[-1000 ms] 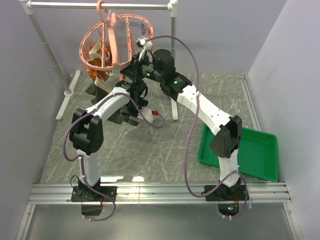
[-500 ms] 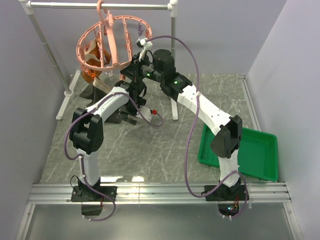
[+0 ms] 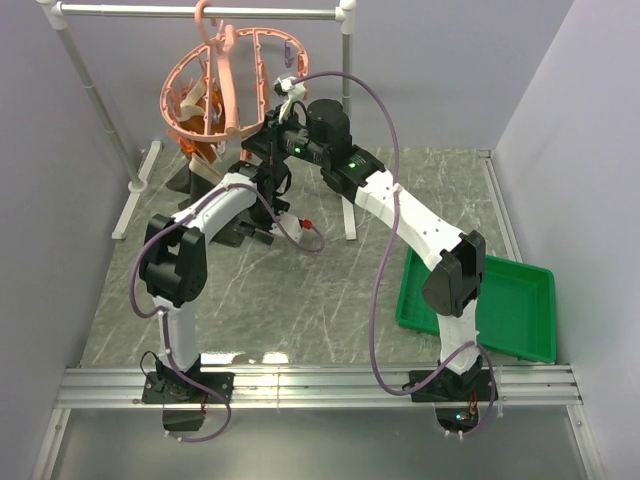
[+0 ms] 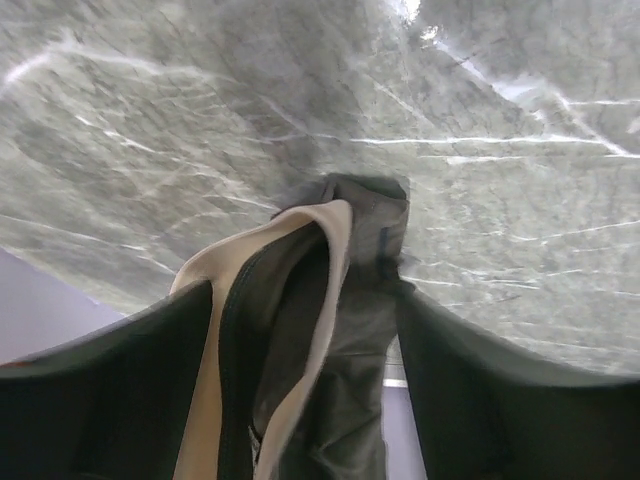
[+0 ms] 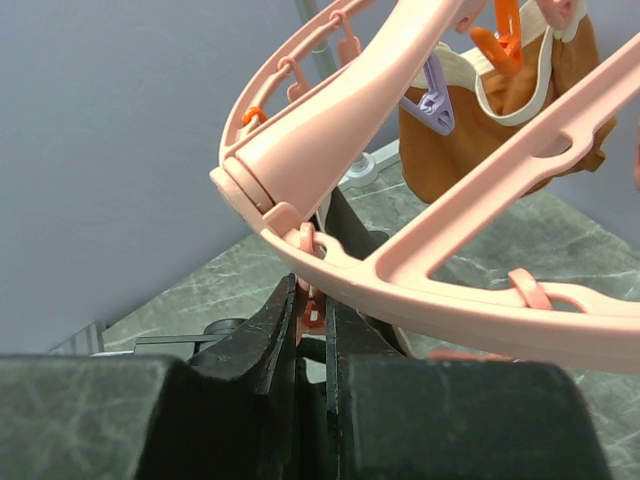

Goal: Clip the underwear to the hanger

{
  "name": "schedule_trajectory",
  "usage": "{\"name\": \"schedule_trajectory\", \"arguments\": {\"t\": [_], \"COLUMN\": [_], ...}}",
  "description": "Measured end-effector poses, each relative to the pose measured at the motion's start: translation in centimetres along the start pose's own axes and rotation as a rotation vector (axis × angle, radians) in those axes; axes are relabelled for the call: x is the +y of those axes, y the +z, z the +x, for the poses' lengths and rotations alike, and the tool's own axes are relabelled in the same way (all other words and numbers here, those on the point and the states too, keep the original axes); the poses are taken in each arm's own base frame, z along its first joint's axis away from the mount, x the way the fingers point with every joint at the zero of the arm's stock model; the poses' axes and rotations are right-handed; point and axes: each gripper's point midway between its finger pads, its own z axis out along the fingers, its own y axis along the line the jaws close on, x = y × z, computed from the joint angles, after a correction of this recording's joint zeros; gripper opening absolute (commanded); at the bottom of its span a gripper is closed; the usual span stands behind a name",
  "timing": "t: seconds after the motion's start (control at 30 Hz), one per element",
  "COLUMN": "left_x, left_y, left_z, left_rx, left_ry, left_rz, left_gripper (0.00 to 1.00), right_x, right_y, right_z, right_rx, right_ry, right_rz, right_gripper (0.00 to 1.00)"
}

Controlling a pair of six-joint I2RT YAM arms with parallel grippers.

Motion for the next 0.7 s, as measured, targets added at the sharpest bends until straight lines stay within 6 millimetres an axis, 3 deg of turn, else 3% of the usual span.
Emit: {"name": "schedule_trajectory", "arguments": {"t": [0.23, 0.33, 0.37, 0.5, 0.7], "left_x": [0.1, 0.0, 0.0, -1.2, -4.1], "left_y": [-0.2, -0.2, -0.3, -1.0, -4.1], "left_z": [0.0, -0.4, -0.6, -1.4, -3.1], "left_rx": [-0.006, -0.029, -0.040, -0.102, -0.237], "left_ry": [-0.010, -0.009, -0.010, -0.006, 0.014], "left_rz": [0.026, 0.026, 0.020, -0.004, -0.132], "left_gripper": [0.32, 0.05, 0.00, 0.00, 0.00], "right_x": [-0.1, -0.1, -0.1, -0.4, -0.8], "right_y": [0.0, 0.0, 0.0, 0.0, 0.0], "right_z": [-0.2, -0.2, -0.2, -0.2, -0.4], "right_rx": [-0.008, -0.008, -0.008, -0.010, -0.015], "right_ry": [-0.001, 0.001, 0.001, 0.002, 0.009], "right_rz": [0.002, 0.004, 0.004, 0.017, 0.037], "right_gripper": [0.00, 0.00, 0.00, 0.00, 0.00]}}
